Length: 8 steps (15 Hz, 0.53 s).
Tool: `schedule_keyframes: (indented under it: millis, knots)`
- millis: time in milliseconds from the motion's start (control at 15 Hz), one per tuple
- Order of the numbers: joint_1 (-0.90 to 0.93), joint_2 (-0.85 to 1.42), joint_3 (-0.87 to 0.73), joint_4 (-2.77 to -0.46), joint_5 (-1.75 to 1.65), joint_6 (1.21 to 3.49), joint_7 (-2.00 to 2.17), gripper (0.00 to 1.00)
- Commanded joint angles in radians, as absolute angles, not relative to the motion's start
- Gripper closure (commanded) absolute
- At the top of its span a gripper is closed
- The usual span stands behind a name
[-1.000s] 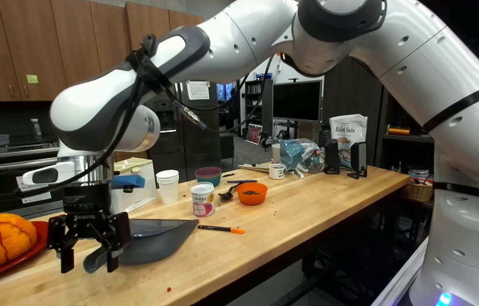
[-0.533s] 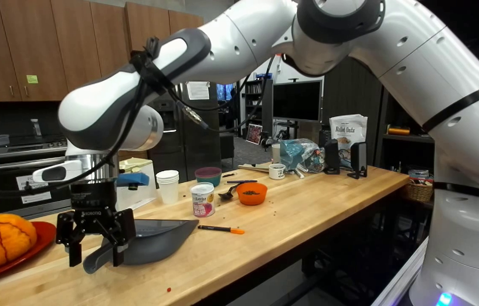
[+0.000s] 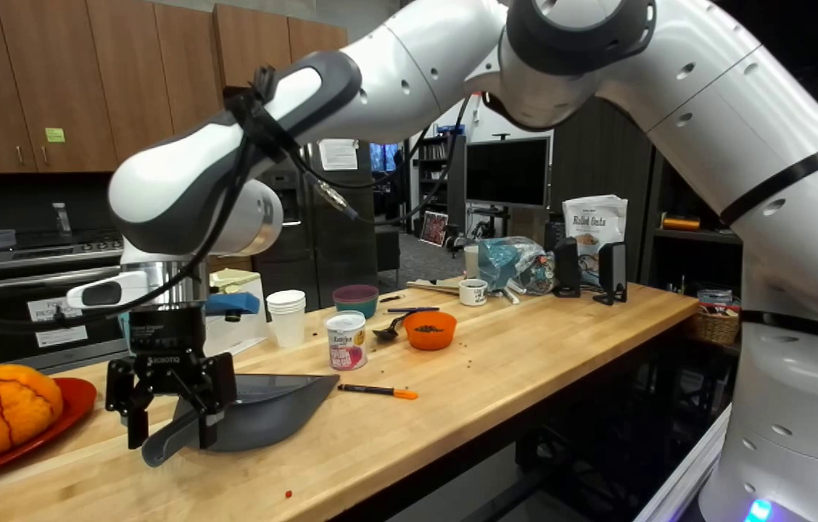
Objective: Move the dust pan to the right
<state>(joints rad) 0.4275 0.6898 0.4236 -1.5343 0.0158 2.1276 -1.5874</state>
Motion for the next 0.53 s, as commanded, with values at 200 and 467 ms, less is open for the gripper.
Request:
schedule_keyframes:
  millis: [200, 467]
  knots:
    - [0.410, 0.657, 0.422, -1.566, 0.006, 2.123, -1.580, 0.52]
    - [0.403, 0.651, 0.423, -1.576, 0.010, 2.134, -1.579, 0.83]
